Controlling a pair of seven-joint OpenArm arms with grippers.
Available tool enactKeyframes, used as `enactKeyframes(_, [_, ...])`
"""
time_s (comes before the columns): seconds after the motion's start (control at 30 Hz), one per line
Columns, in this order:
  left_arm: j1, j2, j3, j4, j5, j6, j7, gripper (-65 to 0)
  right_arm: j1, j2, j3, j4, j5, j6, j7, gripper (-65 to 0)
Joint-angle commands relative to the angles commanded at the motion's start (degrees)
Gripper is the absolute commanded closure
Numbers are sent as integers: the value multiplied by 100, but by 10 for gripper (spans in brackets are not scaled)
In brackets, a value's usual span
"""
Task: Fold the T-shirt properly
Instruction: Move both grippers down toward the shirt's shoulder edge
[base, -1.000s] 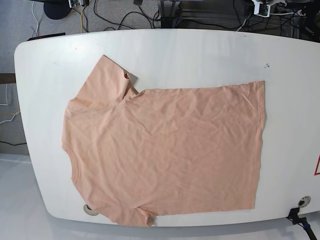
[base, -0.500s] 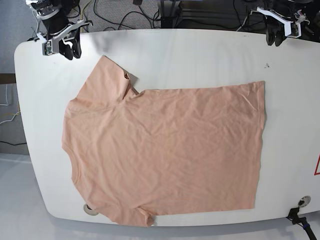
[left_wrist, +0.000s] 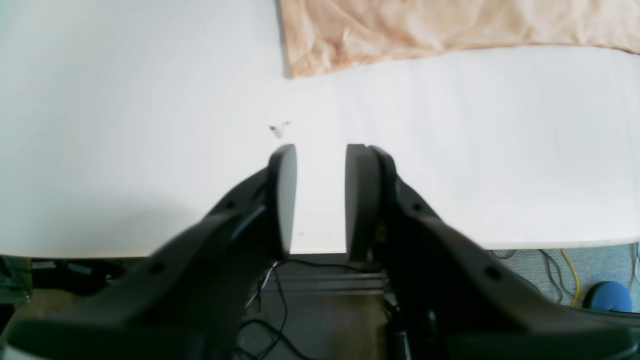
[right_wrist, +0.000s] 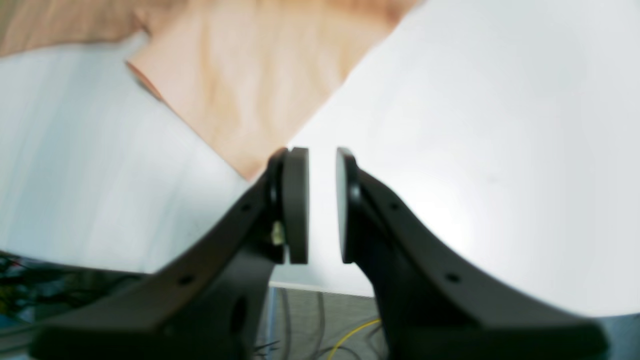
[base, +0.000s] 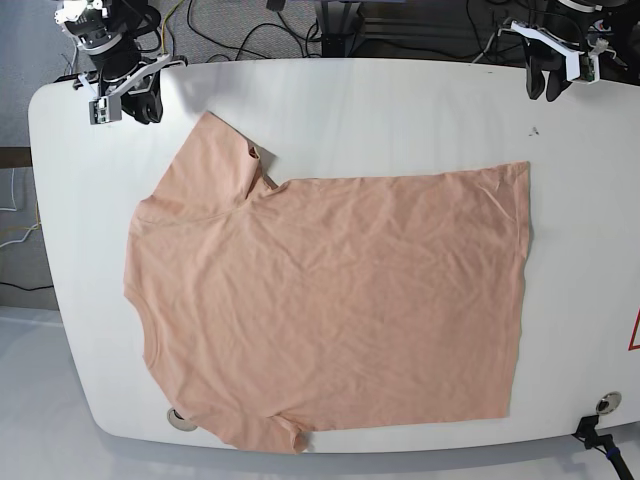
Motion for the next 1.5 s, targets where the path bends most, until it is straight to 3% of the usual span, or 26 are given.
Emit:
enactKeyframes(0.13, [-25,-7,-1,-20,4,-8,6,-147,105,-7,20,-7,-1,115,-82,-85])
enactKeyframes(0.33, [-102,-11,22,-9,1,-26,48,-153,295,-8,27,-29,-24,133,-220,-85])
enactKeyframes(0.5, [-160,-7,17,-1,16,-12,50,-164,457,15,49,-27,-13,476,-326,-85])
enactKeyframes(0.57, [-170,-3,4,11,41,-12,50,-167,498,32,48,-53,4,531,-359,-85])
enactKeyframes(0.6, [-101,9,23,34,22,-15,79,-156,373,-14,12,-39,-62,301,-265,-89])
enactKeyframes(0.97, [-193,1,28,50,37,6,271,-165,710,-38,63,-130,-103,304,-636,-86])
enactKeyframes(1.17, [-293,-11,61,56,37,10,430,-181,888,-57,101,-185,-473,290,-624,-88])
enactKeyframes(1.23, [-295,-14,74,76,34,4,412,-182,944,-65,90,-229,-697,282,-621,-135])
enactKeyframes(1.4, [-448,-23,57,30,36,27,422,-176,1118,-87,74,-477,-1013,251,-654,-342])
enactKeyframes(1.5, [-512,-37,71,67,45,17,307,-168,1175,-113,79,-653,-1051,245,-726,-397])
